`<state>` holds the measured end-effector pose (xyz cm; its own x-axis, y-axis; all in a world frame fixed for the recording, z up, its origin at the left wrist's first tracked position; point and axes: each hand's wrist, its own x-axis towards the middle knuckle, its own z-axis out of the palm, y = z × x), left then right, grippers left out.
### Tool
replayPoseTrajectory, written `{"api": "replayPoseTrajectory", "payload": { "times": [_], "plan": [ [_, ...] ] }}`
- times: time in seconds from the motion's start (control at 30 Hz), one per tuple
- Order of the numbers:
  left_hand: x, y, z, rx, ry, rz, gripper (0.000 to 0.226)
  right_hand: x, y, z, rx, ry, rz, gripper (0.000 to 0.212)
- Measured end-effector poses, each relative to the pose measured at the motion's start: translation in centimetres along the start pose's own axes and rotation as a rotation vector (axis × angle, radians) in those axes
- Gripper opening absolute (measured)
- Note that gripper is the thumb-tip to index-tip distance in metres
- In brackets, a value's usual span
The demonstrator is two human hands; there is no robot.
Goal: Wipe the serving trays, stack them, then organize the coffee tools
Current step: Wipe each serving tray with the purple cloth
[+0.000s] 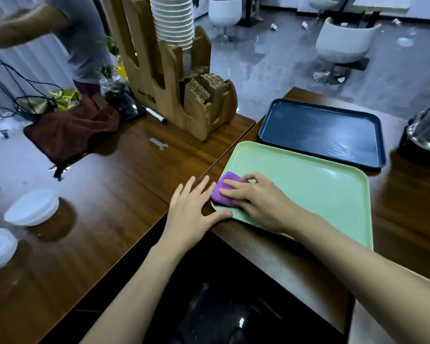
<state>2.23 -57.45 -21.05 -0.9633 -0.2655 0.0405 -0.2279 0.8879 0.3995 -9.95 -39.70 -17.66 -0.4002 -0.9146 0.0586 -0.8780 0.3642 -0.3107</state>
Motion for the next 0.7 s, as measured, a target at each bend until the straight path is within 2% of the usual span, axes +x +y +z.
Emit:
{"api": "replayPoseTrajectory", "payload": {
  "times": [0.2,0.33,0.5,0.6,0.7],
  "plan": [
    [0.1,-0.2,-0.1,-0.031,-0.042,0.0,0.099,-0.5,-0.2,1.1,0.083,-0.05,-0.085,0.04],
    [0.0,0.1,-0.3,-0.051,-0.023,-0.028,0.1,-0.1,1.2,1.0,0.015,-0.073,-0.125,0.04],
    [0.0,0.3,-0.6,-0.053,-0.068,-0.03,0.088,-1.0,0.7,1.0,-0.063,0.055,-0.125,0.037],
    [0.1,0.7,-1.0,-0.054,-0.099,-0.05,0.085,-2.5,2.4,0.3,-0.183,0.247,-0.014,0.039],
    [-0.1,0.9,-1.2,-0.094,-0.102,-0.05,0.088,-4.7,5.0,-1.4,-0.059,0.261,0.25,0.046]
  ]
}}
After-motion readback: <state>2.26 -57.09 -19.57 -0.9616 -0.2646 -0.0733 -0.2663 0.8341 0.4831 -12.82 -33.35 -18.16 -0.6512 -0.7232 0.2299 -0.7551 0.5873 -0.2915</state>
